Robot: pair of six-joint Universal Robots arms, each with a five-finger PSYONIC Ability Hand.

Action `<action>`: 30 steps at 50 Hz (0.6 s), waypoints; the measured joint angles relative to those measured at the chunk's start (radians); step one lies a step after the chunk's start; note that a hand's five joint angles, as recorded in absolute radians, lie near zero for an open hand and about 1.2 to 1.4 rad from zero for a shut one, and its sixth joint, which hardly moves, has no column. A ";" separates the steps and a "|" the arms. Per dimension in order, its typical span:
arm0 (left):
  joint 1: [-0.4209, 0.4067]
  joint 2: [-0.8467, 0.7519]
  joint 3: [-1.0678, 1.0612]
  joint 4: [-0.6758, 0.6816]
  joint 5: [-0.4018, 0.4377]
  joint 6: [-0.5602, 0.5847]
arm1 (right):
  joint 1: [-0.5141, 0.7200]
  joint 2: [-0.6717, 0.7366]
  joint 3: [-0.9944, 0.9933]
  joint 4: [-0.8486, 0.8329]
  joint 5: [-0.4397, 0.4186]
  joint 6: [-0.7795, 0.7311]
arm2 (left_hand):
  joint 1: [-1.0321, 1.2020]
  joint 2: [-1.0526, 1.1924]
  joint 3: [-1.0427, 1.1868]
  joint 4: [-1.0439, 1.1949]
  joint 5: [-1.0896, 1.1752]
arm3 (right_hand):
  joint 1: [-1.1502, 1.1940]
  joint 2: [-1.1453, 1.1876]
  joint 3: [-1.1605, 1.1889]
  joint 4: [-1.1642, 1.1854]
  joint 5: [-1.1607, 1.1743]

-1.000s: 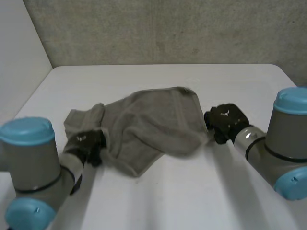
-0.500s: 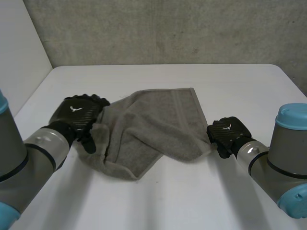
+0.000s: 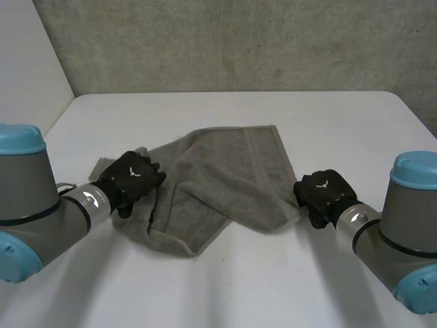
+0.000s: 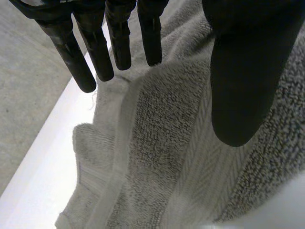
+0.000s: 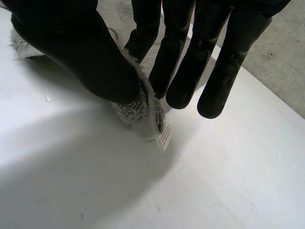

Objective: Fold the towel.

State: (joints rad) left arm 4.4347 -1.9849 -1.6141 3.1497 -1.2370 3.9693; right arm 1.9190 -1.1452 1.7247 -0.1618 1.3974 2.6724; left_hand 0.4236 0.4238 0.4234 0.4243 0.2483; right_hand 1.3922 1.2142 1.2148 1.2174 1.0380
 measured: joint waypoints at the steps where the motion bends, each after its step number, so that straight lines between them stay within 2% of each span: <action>1: 0.000 -0.007 -0.001 0.000 0.000 0.004 | 0.000 0.001 0.000 0.000 0.000 0.000 | 0.001 0.002 0.003 0.002 0.003 | 0.000 0.000 0.000 0.000 0.000; 4: 0.000 -0.016 -0.005 0.002 -0.001 0.005 | 0.000 0.004 -0.001 -0.001 0.000 0.000 | 0.018 0.019 0.020 0.016 0.016 | 0.000 0.000 0.000 0.000 0.000; 8: -0.001 -0.023 -0.012 0.007 -0.003 0.003 | 0.000 0.008 -0.001 -0.003 0.000 -0.001 | 0.197 0.196 0.196 0.182 0.177 | 0.000 0.000 0.000 0.000 0.000; 9: -0.002 -0.024 -0.014 0.009 -0.003 0.002 | 0.000 0.011 -0.002 -0.005 0.000 -0.001 | 0.346 0.349 0.349 0.334 0.332 | 0.000 0.000 0.000 0.000 0.000; 10: -0.002 -0.025 -0.015 0.011 -0.003 0.002 | 0.000 0.013 -0.002 -0.006 0.000 -0.001 | 0.378 0.380 0.371 0.371 0.370 | 0.000 0.000 0.000 0.000 0.000; 13: -0.002 -0.025 -0.018 0.020 -0.005 -0.001 | 0.000 0.018 -0.004 -0.008 -0.001 -0.001 | 0.637 0.644 0.630 0.630 0.624 | 0.000 0.000 0.000 0.000 0.000; 15: -0.003 -0.020 -0.018 0.031 -0.006 -0.005 | 0.000 0.021 -0.007 -0.010 -0.001 0.000 | 0.688 0.709 0.705 0.707 0.694 | 0.000 0.000 0.000 0.000 0.000; 25: -0.009 0.089 0.005 0.074 -0.015 -0.031 | -0.030 -0.018 -0.082 0.039 0.005 0.014 | 0.734 0.790 0.786 0.788 0.760 | 0.000 0.000 0.000 0.000 0.000; 30: -0.012 0.218 0.047 0.083 -0.019 -0.123 | -0.057 -0.118 -0.182 0.156 0.007 0.030 | 0.734 0.792 0.788 0.792 0.763 | 0.000 0.000 0.000 0.000 0.000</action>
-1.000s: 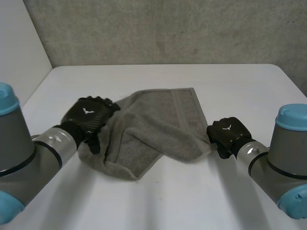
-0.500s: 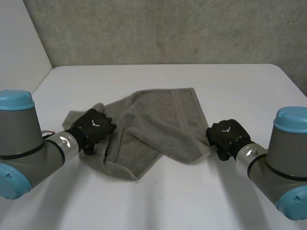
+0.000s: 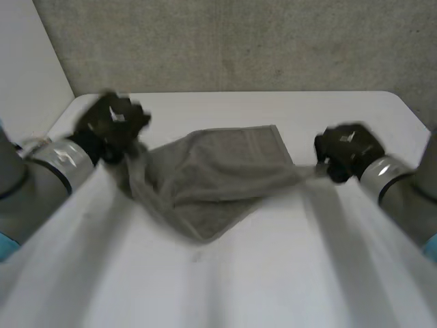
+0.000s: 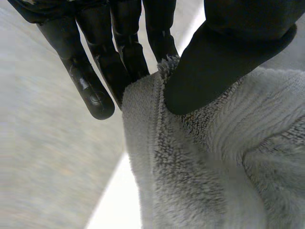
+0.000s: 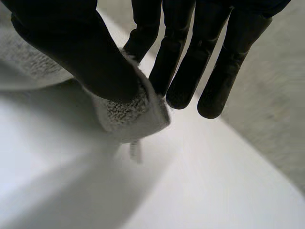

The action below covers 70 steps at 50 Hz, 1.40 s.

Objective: Fold the towel.

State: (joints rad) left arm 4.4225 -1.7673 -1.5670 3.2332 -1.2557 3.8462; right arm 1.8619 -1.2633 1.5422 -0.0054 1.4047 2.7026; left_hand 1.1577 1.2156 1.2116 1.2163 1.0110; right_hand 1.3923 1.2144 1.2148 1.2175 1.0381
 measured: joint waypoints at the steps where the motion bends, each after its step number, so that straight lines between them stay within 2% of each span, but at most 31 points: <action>1: 0.000 0.000 0.000 0.000 0.000 0.000 | 0.000 0.000 0.000 0.000 0.000 0.000 | 0.000 0.000 0.000 0.000 0.000 | 0.000 0.000 0.000 0.000 0.000; 3: 0.002 0.097 0.036 0.001 -0.009 -0.113 | -0.015 -0.070 -0.073 0.074 0.000 0.021 | 0.000 0.000 0.000 0.000 0.000 | 0.000 0.000 0.000 0.000 0.000; 8: 0.008 0.239 0.101 0.000 -0.066 -0.309 | -0.032 -0.179 -0.217 0.183 0.000 0.047 | 0.000 0.001 0.001 0.000 0.000 | 0.000 0.000 0.000 0.000 0.000; 13: 0.021 0.324 0.163 -0.016 -0.150 -0.439 | -0.059 -0.262 -0.387 0.305 -0.002 0.045 | 0.000 0.001 0.001 0.001 0.000 | 0.000 0.000 0.000 0.000 0.000; 18: 0.038 0.350 0.191 -0.079 -0.213 -0.489 | -0.106 -0.285 -0.506 0.421 -0.007 0.012 | 0.000 0.001 0.001 0.001 0.004 | 0.000 0.000 0.001 0.000 0.000; 24: 0.057 0.323 0.162 -0.159 -0.234 -0.496 | -0.141 -0.238 -0.540 0.518 -0.005 -0.077 | 0.000 0.001 0.002 0.001 0.004 | 0.001 0.000 0.001 0.000 0.000; 33: 0.074 0.070 0.102 -0.213 -0.230 -0.547 | -0.130 -0.015 -0.517 0.563 0.013 -0.187 | 0.000 0.002 0.003 0.001 0.004 | 0.001 0.000 0.001 0.000 0.000; 39: 0.067 -0.122 0.235 -0.207 -0.230 -0.597 | -0.113 0.135 -0.584 0.477 0.049 -0.165 | 0.000 0.002 0.003 0.001 0.004 | 0.001 0.000 0.001 0.000 0.000; 44: 0.063 -0.233 0.462 -0.200 -0.230 -0.691 | -0.090 0.193 -0.663 0.257 0.122 -0.096 | 0.000 0.002 0.004 0.001 0.004 | 0.001 0.000 0.001 0.000 0.000; 50: 0.066 -0.229 0.667 -0.118 -0.232 -0.896 | -0.085 0.088 -0.638 -0.101 0.189 0.013 | 0.000 0.002 0.004 0.001 0.004 | 0.001 0.000 0.001 0.000 0.000; 55: 0.066 -0.172 0.637 -0.051 -0.227 -0.980 | -0.089 -0.011 -0.538 -0.201 0.175 0.044 | 0.000 0.002 0.004 0.001 0.004 | 0.001 0.000 0.001 0.000 0.000; 63: 0.061 -0.115 0.348 -0.006 -0.208 -0.950 | -0.096 -0.049 -0.342 -0.056 0.088 0.031 | 0.000 0.002 0.004 0.001 0.006 | 0.001 0.000 0.001 0.000 0.000; 70: 0.068 -0.121 -0.032 0.121 -0.200 -0.749 | -0.101 -0.002 -0.117 0.071 0.049 -0.062 | 0.000 0.002 0.004 0.001 0.006 | 0.001 0.000 0.001 0.000 0.000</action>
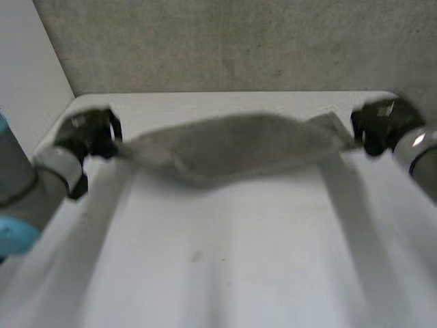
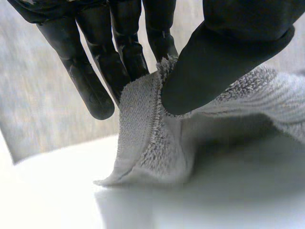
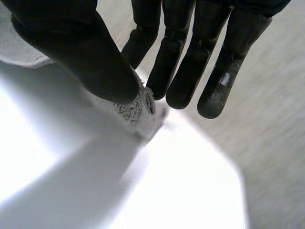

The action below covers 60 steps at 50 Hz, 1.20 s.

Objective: Fold the towel.

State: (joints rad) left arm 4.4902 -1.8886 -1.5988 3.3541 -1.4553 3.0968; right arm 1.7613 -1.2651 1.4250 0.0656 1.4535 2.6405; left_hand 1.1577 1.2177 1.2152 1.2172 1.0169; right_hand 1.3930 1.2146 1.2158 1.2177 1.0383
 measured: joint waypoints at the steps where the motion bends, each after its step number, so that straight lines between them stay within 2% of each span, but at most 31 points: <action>1: 0.001 -0.003 -0.031 0.013 0.000 0.023 | -0.003 0.008 0.027 0.005 -0.001 -0.018 | 0.000 0.000 0.000 0.000 0.000 | 0.000 0.000 0.000 0.000 0.000; 2: 0.004 -0.009 -0.110 0.046 0.001 0.087 | -0.012 0.026 0.093 0.012 -0.001 -0.061 | 0.000 0.000 0.000 0.000 0.000 | 0.000 0.000 0.000 0.000 0.000; 5: 0.007 -0.013 -0.218 0.081 0.001 0.179 | -0.032 0.043 0.187 0.008 -0.001 -0.120 | 0.000 0.000 0.000 0.000 0.000 | 0.000 0.000 0.000 0.000 0.000; 9: 0.006 -0.007 -0.295 0.092 0.001 0.250 | -0.047 0.048 0.256 -0.010 -0.006 -0.149 | -0.005 -0.058 -0.041 -0.044 -0.012 | 0.000 0.000 0.000 0.000 0.000; 10: 0.006 0.010 -0.338 0.092 0.000 0.289 | -0.054 0.048 0.297 -0.032 -0.014 -0.157 | -0.276 -0.317 -0.313 -0.315 -0.295 | 0.000 0.000 0.000 0.000 0.000; 13: 0.004 0.041 -0.370 0.088 0.000 0.319 | -0.059 0.045 0.329 -0.060 -0.024 -0.158 | -0.439 -0.510 -0.504 -0.491 -0.450 | 0.000 0.000 0.000 0.000 0.000; 15: 0.002 0.089 -0.390 0.083 0.000 0.346 | -0.064 0.039 0.359 -0.099 -0.032 -0.154 | -0.690 -0.753 -0.749 -0.755 -0.726 | 0.000 0.000 0.000 0.000 0.000; 20: -0.006 0.174 -0.397 0.079 0.002 0.374 | -0.067 0.030 0.390 -0.154 -0.039 -0.143 | -0.895 -0.953 -0.951 -0.953 -0.925 | 0.000 0.000 0.000 0.000 0.000; 28: -0.022 0.258 -0.344 0.085 0.045 0.383 | -0.068 0.026 0.409 -0.183 -0.042 -0.128 | -0.927 -0.989 -0.986 -0.988 -0.962 | 0.000 0.000 0.000 0.000 0.000; 31: -0.036 0.205 -0.287 0.075 0.106 0.384 | -0.068 0.026 0.419 -0.187 -0.043 -0.127 | -0.817 -0.878 -0.879 -0.881 -0.858 | 0.000 0.000 0.000 0.000 0.000; 36: -0.054 0.102 -0.223 0.039 0.146 0.393 | -0.069 0.026 0.429 -0.188 -0.043 -0.127 | -0.729 -0.788 -0.785 -0.787 -0.763 | 0.000 0.000 0.000 0.000 0.000; 43: -0.074 -0.019 -0.167 -0.090 0.151 0.475 | -0.069 0.027 0.435 -0.189 -0.044 -0.128 | -0.714 -0.773 -0.770 -0.771 -0.746 | 0.000 0.000 0.000 0.000 0.000; 48: -0.083 -0.041 -0.162 -0.155 0.149 0.554 | -0.069 0.027 0.437 -0.189 -0.045 -0.129 | -0.715 -0.774 -0.771 -0.773 -0.747 | 0.000 0.000 0.000 0.000 0.000; 60: -0.088 -0.073 -0.138 -0.163 0.142 0.602 | -0.070 0.030 0.437 -0.190 -0.045 -0.129 | -0.711 -0.770 -0.768 -0.769 -0.745 | 0.000 0.000 0.000 0.000 0.000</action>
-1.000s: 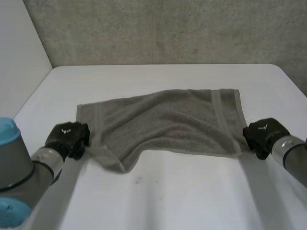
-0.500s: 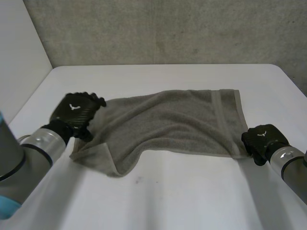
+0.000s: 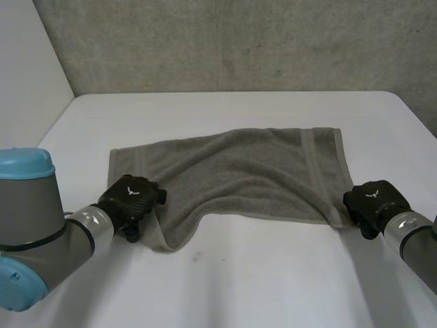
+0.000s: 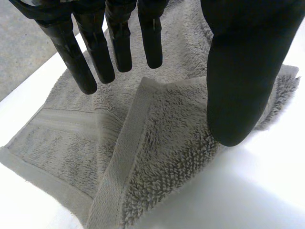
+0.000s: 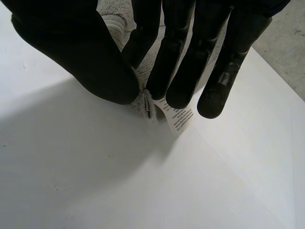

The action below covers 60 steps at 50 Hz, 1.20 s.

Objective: Fold the towel.

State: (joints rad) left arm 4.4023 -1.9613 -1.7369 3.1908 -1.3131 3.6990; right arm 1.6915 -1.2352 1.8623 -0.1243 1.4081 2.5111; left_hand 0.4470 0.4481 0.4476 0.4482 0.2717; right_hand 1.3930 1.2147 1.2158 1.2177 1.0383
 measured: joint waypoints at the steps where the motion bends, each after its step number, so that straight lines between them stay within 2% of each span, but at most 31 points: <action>1: 0.000 -0.004 0.004 0.000 -0.001 0.000 | 0.000 0.000 0.000 0.000 0.000 0.000 | 0.003 0.002 0.003 0.002 0.002 | 0.000 0.000 0.000 0.000 0.000; 13: -0.008 -0.049 0.035 -0.003 -0.003 0.025 | -0.001 0.002 0.000 -0.005 0.000 -0.001 | 0.150 0.149 0.150 0.149 0.145 | 0.000 0.000 0.000 0.000 0.000; 26: -0.018 -0.043 0.038 -0.030 -0.014 0.081 | -0.001 0.007 0.001 -0.008 0.000 -0.004 | 0.167 0.166 0.166 0.166 0.164 | 0.000 0.000 0.000 0.000 0.000; 36: -0.032 -0.041 0.056 -0.103 -0.075 0.145 | -0.001 0.008 0.001 -0.009 0.000 -0.008 | 0.186 0.184 0.184 0.184 0.181 | 0.000 0.000 0.000 0.000 0.000; 38: -0.034 -0.040 0.058 -0.108 -0.083 0.150 | -0.001 0.008 0.001 -0.009 0.000 -0.009 | 0.268 0.260 0.260 0.260 0.259 | 0.000 0.000 0.000 0.000 0.000; 41: -0.039 -0.034 0.059 -0.113 -0.102 0.157 | -0.001 0.008 0.000 -0.009 0.000 -0.009 | 0.482 0.488 0.488 0.487 0.460 | 0.000 0.000 0.000 0.000 0.000; 42: -0.039 -0.034 0.059 -0.113 -0.102 0.157 | -0.001 0.008 0.000 -0.009 0.000 -0.009 | 0.482 0.488 0.488 0.487 0.460 | 0.000 0.000 0.000 0.000 0.000; 43: -0.042 -0.029 0.060 -0.112 -0.110 0.157 | -0.001 0.008 0.000 -0.009 0.000 -0.009 | 0.613 0.611 0.609 0.607 0.609 | 0.000 0.000 0.000 0.000 0.000; 45: -0.049 -0.014 0.060 -0.108 -0.121 0.155 | -0.001 0.007 0.000 -0.009 0.000 -0.009 | 0.674 0.685 0.685 0.686 0.677 | 0.000 0.000 0.000 0.000 0.000; 51: -0.063 0.038 0.060 -0.080 -0.134 0.137 | 0.000 0.001 -0.004 -0.006 -0.001 -0.006 | 0.713 0.744 0.745 0.745 0.725 | 0.000 0.000 0.000 0.000 0.000; 60: -0.071 0.210 0.047 -0.026 -0.149 0.031 | 0.003 -0.071 -0.077 0.056 0.006 0.000 | 0.727 0.765 0.767 0.767 0.744 | 0.000 0.000 0.000 0.000 0.000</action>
State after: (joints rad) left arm 4.3310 -1.7514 -1.6895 3.1650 -1.4620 3.7296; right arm 1.6946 -1.3059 1.7857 -0.0679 1.4142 2.5114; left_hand 1.1738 1.2129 1.2144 1.2152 1.0155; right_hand 1.3928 1.2147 1.2158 1.2177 1.0383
